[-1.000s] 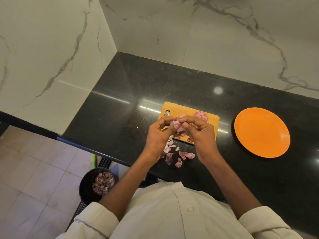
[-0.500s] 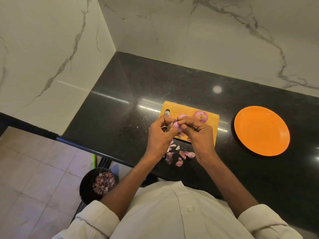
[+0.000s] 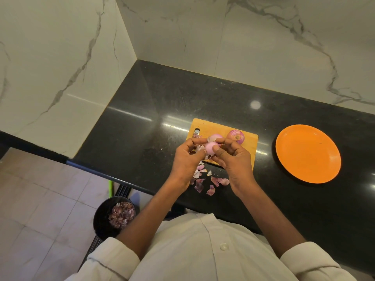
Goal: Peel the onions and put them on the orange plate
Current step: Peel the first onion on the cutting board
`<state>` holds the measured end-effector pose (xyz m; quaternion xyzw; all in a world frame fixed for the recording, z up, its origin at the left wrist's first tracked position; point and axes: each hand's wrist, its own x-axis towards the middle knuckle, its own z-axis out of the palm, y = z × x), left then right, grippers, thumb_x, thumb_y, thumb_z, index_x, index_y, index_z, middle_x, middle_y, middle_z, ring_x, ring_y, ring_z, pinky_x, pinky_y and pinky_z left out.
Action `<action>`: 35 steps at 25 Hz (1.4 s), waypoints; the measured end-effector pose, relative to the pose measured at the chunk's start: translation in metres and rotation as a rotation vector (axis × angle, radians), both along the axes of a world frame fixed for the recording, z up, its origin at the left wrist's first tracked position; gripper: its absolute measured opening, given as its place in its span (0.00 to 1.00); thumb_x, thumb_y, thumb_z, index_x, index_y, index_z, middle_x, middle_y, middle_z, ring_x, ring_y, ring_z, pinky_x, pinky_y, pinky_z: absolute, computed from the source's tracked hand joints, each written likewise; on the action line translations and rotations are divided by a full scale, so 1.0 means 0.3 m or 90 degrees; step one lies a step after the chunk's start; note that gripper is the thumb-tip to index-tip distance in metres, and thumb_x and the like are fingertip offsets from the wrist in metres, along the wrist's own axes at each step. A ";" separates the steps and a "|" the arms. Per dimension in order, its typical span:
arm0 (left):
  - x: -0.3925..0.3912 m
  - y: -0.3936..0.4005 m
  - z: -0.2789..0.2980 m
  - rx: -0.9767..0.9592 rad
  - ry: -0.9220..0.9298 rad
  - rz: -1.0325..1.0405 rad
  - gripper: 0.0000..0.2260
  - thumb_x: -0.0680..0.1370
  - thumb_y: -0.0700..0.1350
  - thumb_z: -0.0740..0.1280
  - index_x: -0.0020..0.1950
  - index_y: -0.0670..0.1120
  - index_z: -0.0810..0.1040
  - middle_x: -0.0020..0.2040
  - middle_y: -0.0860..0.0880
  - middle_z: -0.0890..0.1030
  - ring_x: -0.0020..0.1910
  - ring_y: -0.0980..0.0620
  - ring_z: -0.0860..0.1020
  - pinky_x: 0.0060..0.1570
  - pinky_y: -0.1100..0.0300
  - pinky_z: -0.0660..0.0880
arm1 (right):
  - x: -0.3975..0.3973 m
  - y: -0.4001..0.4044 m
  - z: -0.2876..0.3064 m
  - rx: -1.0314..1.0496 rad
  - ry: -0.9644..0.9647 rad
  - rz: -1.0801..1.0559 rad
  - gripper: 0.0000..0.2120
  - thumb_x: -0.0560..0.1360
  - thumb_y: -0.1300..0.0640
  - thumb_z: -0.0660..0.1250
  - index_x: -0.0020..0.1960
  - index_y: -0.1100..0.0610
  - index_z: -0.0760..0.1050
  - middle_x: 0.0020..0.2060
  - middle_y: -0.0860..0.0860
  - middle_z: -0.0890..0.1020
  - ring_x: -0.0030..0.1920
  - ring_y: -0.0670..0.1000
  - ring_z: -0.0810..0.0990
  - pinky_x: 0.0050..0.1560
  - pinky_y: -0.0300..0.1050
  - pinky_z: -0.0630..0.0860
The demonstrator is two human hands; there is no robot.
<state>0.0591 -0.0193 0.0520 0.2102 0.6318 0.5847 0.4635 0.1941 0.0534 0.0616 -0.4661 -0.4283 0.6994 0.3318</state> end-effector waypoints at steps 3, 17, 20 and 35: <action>-0.003 -0.005 0.000 0.017 -0.022 -0.039 0.14 0.78 0.38 0.76 0.63 0.48 0.85 0.65 0.45 0.84 0.65 0.42 0.82 0.63 0.35 0.80 | -0.002 -0.001 0.005 -0.013 -0.006 -0.025 0.11 0.78 0.66 0.73 0.60 0.59 0.82 0.57 0.55 0.86 0.58 0.55 0.87 0.54 0.46 0.85; 0.013 -0.004 0.026 -0.027 0.114 -0.194 0.11 0.87 0.42 0.63 0.69 0.46 0.76 0.63 0.47 0.79 0.52 0.58 0.80 0.50 0.62 0.80 | -0.017 -0.019 0.026 -0.078 -0.052 -0.069 0.06 0.78 0.62 0.75 0.54 0.60 0.87 0.48 0.54 0.89 0.49 0.55 0.89 0.48 0.49 0.87; 0.003 -0.012 0.027 0.020 0.125 -0.232 0.15 0.86 0.48 0.67 0.72 0.46 0.76 0.61 0.49 0.83 0.56 0.59 0.82 0.52 0.61 0.80 | -0.008 -0.002 0.030 -0.064 -0.083 -0.057 0.07 0.77 0.58 0.76 0.51 0.62 0.86 0.47 0.55 0.89 0.48 0.55 0.90 0.50 0.51 0.87; 0.025 -0.007 0.045 -0.048 0.056 -0.200 0.10 0.85 0.38 0.58 0.60 0.49 0.77 0.51 0.48 0.80 0.45 0.58 0.78 0.42 0.65 0.75 | -0.005 -0.005 0.015 0.081 -0.223 0.095 0.10 0.81 0.50 0.72 0.50 0.57 0.84 0.38 0.55 0.86 0.31 0.52 0.82 0.31 0.45 0.80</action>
